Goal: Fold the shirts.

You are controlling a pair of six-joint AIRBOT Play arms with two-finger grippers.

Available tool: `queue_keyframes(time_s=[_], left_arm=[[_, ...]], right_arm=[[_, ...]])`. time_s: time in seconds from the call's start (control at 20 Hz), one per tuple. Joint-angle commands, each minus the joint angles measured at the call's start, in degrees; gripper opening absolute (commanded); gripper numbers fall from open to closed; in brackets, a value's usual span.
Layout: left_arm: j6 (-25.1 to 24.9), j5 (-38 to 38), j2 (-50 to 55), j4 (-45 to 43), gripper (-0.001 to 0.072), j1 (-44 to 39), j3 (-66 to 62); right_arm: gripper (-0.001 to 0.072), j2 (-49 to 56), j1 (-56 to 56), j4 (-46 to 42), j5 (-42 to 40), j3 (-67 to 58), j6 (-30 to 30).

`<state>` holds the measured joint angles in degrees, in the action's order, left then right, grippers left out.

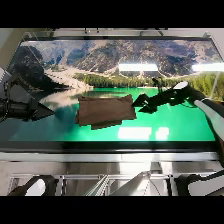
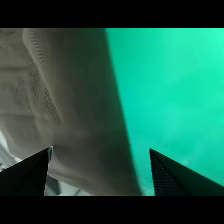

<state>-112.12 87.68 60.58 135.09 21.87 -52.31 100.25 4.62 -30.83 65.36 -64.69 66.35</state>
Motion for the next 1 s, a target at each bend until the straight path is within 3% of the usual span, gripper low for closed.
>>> queue_keyframes(time_s=[0.0, 0.15, 0.2, 0.25, 0.3, 0.35, 0.5, 0.65, 0.8, 0.95], left_arm=[[0.04, 0.63, -0.04, -0.04, 0.0016, 0.04, 0.02], [0.04, 1.57, -0.04, -0.04, 0.0016, 0.04, 0.02], [0.04, 1.97, -0.04, -0.04, 0.0016, 0.04, 0.02], [0.04, 2.19, -0.04, -0.04, 0.0016, 0.07, 0.02], [0.04, 2.34, -0.04, -0.04, 0.0016, 0.04, 0.02], [0.04, 2.32, -0.07, -0.04, 0.0016, 0.04, 0.02], [0.04, 1.79, -0.04, -0.07, 0.0016, 0.04, 0.02], [0.07, 0.61, -0.04, -0.02, 0.0016, 0.04, 0.02], [0.07, 1.42, -0.07, 0.04, 0.0016, -0.37, 0.02], [0.0, 0.7, -0.04, -0.04, 0.0016, -3.1, 0.02]], right_arm=[[0.0685, 3.5, 5.38, 6.75, -2.91, 0.22, -1.73], [0.0682, 4.48, 8.59, 12.35, -4.63, 0.07, -4.33], [0.0617, 4.46, 8.94, 14.43, -4.68, 0.0, -5.22], [0.0395, 4.46, 8.9, 16.55, -4.26, 0.0, -6.01], [0.0109, 4.44, 8.7, 18.49, -3.76, 0.0, -6.71], [0.0019, 4.31, 8.24, 20.96, -3.17, 0.0, -6.93], [0.0017, -0.7, 2.93, 24.46, -1.99, 0.0, -9.25], [0.0017, -14.1, -11.61, 20.44, 1.55, 0.0, -4.87], [0.0017, -33.4, -31.82, 2.45, 1.81, 0.0, 6.16], [0.0017, -50.1, -52.61, -25.75, 3.41, 0.11, 23.37]])
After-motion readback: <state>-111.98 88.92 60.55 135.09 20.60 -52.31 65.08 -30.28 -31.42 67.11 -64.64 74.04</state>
